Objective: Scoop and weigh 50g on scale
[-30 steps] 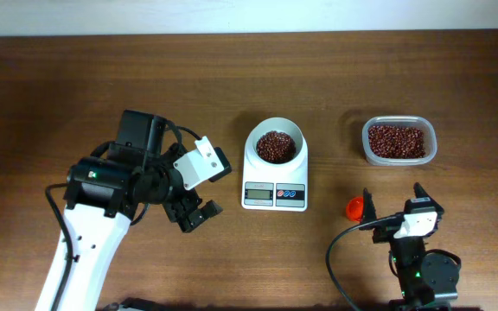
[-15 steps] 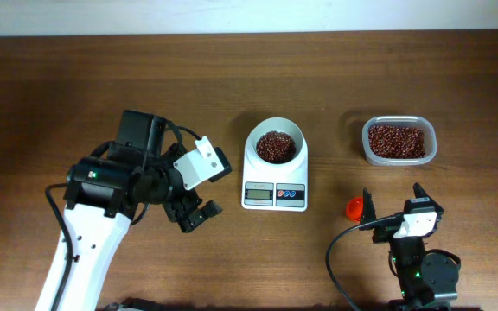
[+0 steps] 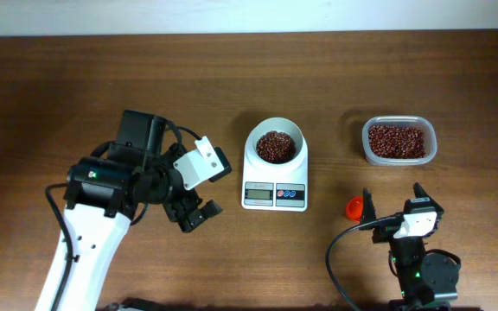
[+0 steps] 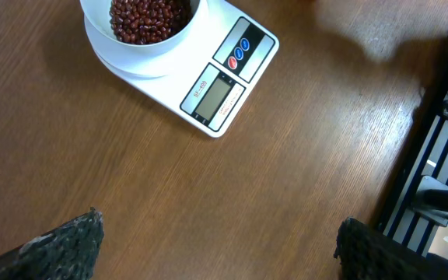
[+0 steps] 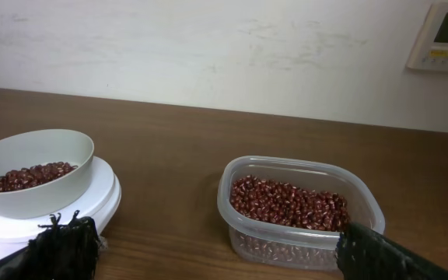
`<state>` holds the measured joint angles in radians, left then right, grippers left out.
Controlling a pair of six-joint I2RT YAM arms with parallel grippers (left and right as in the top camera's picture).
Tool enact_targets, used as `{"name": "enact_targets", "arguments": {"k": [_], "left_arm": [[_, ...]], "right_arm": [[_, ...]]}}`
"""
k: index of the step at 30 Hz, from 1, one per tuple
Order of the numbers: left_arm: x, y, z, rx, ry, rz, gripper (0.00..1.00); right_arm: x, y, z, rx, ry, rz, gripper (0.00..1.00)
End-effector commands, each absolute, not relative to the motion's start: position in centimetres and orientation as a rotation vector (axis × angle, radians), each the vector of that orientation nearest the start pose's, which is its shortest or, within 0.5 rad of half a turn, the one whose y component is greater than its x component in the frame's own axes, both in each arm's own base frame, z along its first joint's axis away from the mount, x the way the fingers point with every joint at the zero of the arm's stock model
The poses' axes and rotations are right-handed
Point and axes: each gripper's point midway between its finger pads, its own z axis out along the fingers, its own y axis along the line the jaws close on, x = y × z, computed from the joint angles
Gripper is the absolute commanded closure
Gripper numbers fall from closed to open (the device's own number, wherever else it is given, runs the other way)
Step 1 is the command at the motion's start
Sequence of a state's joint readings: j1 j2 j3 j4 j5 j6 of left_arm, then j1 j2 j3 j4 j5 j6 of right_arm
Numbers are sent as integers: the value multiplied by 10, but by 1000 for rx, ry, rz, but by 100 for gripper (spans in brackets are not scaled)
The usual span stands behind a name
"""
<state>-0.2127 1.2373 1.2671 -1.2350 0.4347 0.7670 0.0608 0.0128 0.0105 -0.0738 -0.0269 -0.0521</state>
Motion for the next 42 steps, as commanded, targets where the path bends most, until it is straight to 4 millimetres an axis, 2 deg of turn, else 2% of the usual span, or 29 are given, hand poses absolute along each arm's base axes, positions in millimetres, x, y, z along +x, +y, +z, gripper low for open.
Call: {"name": "enact_targets", "arguments": {"k": [1, 4, 6, 10, 13, 17, 21, 26, 33, 39, 40, 42], "left_arm": [[238, -127, 221, 1351, 2255, -433, 1], [228, -125, 217, 1351, 2304, -460, 1], [216, -114, 210, 1364, 2385, -427, 1], [172, -104, 203, 1397, 2559, -533, 1], [157, -101, 207, 1401, 2582, -549, 1], [138, -97, 229, 1378, 2451, -463, 1], [110, -88, 256, 1329, 2251, -320, 1], [75, -81, 276, 1273, 2043, -210, 1], [39, -73, 287, 1212, 1853, -115, 1], [46, -68, 287, 1017, 1926, -13, 1], [46, -68, 287, 1005, 1927, -11, 1], [33, -75, 285, 1086, 1865, -10, 1]], "right_arm": [[245, 24, 157, -124, 1642, 50, 1], [245, 24, 156, -124, 1642, 50, 1], [245, 24, 156, -123, 1642, 50, 1], [245, 24, 157, -124, 1642, 50, 1], [245, 24, 156, -123, 1642, 50, 1], [245, 24, 156, -124, 1642, 50, 1], [245, 24, 156, -124, 1642, 50, 1], [245, 24, 156, -123, 1642, 50, 1], [245, 24, 156, -124, 1642, 50, 1], [245, 24, 156, -124, 1642, 50, 1], [245, 24, 156, -124, 1642, 50, 1], [245, 24, 156, -124, 1642, 50, 1]]}}
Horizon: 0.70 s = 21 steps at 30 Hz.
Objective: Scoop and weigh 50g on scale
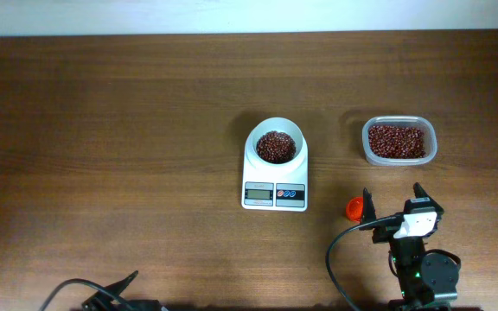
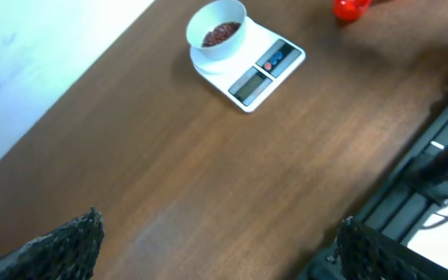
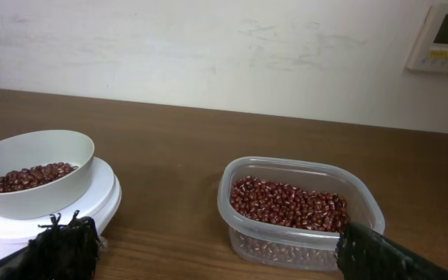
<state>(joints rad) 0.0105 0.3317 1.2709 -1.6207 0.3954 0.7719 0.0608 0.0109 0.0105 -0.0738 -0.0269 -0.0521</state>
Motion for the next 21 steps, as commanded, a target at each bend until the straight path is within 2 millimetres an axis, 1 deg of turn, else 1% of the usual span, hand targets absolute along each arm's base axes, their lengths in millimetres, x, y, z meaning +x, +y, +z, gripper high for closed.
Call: {"name": "enact_targets", "arguments": {"k": [1, 3, 4, 7, 11, 12, 13, 14, 16, 17, 18, 19, 21], "left_arm": [[28, -75, 285, 1081, 1835, 9, 1], [16, -75, 285, 1071, 1776, 47, 1], [5, -76, 285, 1060, 1718, 81, 1], [-19, -76, 281, 1051, 1605, 152, 1], [-18, -76, 281, 1050, 1611, 151, 1], [-16, -74, 283, 1042, 1612, 169, 1], [-10, -64, 287, 1007, 1620, 240, 1], [-6, -62, 295, 993, 1591, 265, 1], [3, -58, 298, 959, 1595, 284, 1], [12, -55, 302, 904, 1605, 280, 1], [26, -54, 307, 828, 1615, 235, 1], [35, -53, 308, 784, 1626, 209, 1], [60, -51, 301, 753, 1642, 189, 1]], "right_arm": [[245, 24, 156, -124, 1642, 50, 1], [245, 24, 156, -123, 1642, 50, 1], [245, 24, 157, -124, 1642, 50, 1], [245, 24, 156, -123, 1642, 50, 1], [245, 24, 156, -124, 1642, 50, 1], [245, 24, 156, -124, 1642, 50, 1], [245, 24, 157, -123, 1642, 50, 1], [245, 24, 156, -124, 1642, 50, 1], [245, 24, 156, -123, 1642, 50, 1], [245, 24, 157, -123, 1642, 50, 1], [245, 24, 157, -123, 1642, 50, 1], [245, 24, 156, -124, 1642, 50, 1], [245, 24, 156, -124, 1642, 50, 1]]}}
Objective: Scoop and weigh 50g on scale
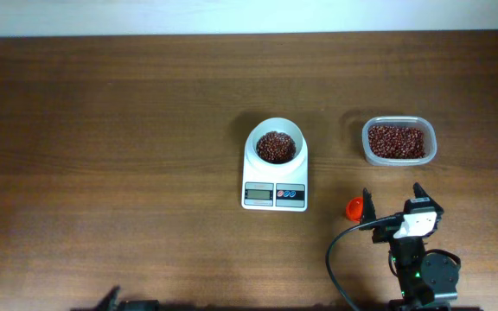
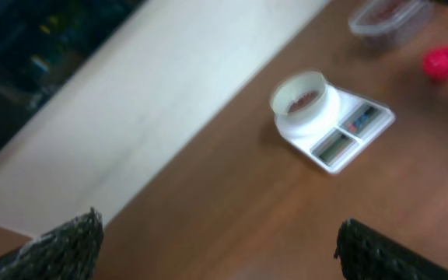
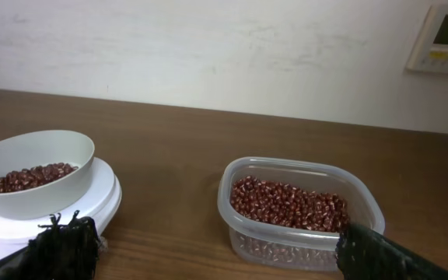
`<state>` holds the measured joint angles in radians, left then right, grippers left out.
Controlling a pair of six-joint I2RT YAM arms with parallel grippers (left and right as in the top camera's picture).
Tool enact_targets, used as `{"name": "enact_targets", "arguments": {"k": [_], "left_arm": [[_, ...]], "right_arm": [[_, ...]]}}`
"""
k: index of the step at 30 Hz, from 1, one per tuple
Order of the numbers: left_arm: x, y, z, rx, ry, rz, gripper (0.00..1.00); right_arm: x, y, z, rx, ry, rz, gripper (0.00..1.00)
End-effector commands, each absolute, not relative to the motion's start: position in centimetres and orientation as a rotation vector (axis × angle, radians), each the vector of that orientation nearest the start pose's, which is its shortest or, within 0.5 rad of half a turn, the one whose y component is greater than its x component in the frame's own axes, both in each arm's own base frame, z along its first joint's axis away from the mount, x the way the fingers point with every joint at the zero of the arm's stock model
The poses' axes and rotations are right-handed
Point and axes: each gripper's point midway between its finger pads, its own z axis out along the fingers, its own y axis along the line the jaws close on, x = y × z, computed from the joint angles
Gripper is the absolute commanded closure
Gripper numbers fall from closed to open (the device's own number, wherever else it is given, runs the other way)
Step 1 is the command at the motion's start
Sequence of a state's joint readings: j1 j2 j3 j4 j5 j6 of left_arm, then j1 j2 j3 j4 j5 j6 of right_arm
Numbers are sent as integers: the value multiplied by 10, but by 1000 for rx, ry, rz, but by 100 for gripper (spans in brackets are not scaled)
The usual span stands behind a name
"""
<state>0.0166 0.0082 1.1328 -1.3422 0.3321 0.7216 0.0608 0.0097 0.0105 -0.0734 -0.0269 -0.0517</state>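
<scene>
A white scale [image 1: 275, 184] stands mid-table with a white bowl [image 1: 276, 147] of red beans on it. To its right is a clear plastic container [image 1: 398, 141] of red beans. A red scoop [image 1: 354, 207] lies on the table in front of the container. Just right of the scoop my right gripper [image 1: 393, 204] rests open and empty, facing the container [image 3: 298, 210] and bowl [image 3: 33, 171]. My left gripper [image 2: 216, 260] is open and empty, far back from the blurred scale [image 2: 337, 132]. Only a sliver of the left arm shows at the overhead view's bottom edge.
The brown wooden table [image 1: 128, 130] ends at a pale wall [image 1: 232, 13] behind. A wall panel [image 3: 446, 35] hangs behind the container. A black cable [image 1: 340, 250] loops beside the right arm's base.
My left arm has drawn further back, almost out of the overhead view. Its camera now sees the scale from farther away, with the wall in the frame. The right arm has not moved.
My left arm was over the table just left of the scale, gripper open and empty. Then only its tip and cable showed at the front edge. Now it is nearly out of sight. The right gripper, scoop, bowl and container have stayed where they were.
</scene>
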Motion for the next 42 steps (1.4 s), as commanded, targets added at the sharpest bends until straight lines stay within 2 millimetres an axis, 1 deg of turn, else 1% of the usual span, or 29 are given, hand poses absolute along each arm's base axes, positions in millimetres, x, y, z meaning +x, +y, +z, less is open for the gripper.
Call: {"name": "enact_targets", "arguments": {"k": [1, 3, 4, 5, 8, 9, 12, 15, 17, 21, 25, 29, 31, 39, 41, 42], "left_arm": [[73, -50, 297, 750, 1645, 194, 1], [93, -50, 290, 744, 1640, 193, 1], [105, -46, 291, 666, 1646, 171, 1], [121, -39, 295, 527, 1651, 125, 1], [140, -32, 291, 471, 1640, 139, 1], [145, -28, 290, 429, 1645, 136, 1], [157, -24, 284, 296, 1660, 60, 1], [170, -23, 273, 294, 1660, 57, 1], [184, -23, 258, 294, 1666, 57, 1], [205, -22, 235, 293, 1655, 59, 1], [214, -17, 216, 273, 1676, 81, 1], [224, -17, 198, 273, 1677, 81, 1], [233, -17, 185, 272, 1660, 83, 1], [246, -15, 161, 262, 1611, 97, 1], [246, -11, 161, 203, 1618, 81, 1], [246, -5, 161, 131, 1627, 61, 1]], "right_arm": [[245, 24, 157, -124, 1642, 50, 1], [245, 24, 156, -124, 1642, 50, 1], [245, 24, 156, -124, 1642, 50, 1], [245, 24, 156, -124, 1642, 50, 1], [245, 24, 156, -123, 1642, 50, 1], [245, 24, 157, -123, 1642, 50, 1], [245, 24, 157, -123, 1642, 50, 1], [245, 24, 157, -124, 1642, 50, 1], [245, 24, 156, -123, 1642, 50, 1], [245, 24, 156, -124, 1642, 50, 1], [245, 24, 156, -123, 1642, 50, 1], [245, 24, 156, -123, 1642, 50, 1], [245, 24, 156, -124, 1642, 50, 1], [245, 24, 157, -124, 1642, 50, 1], [245, 24, 157, -124, 1642, 50, 1], [245, 24, 157, -124, 1642, 50, 1]]}}
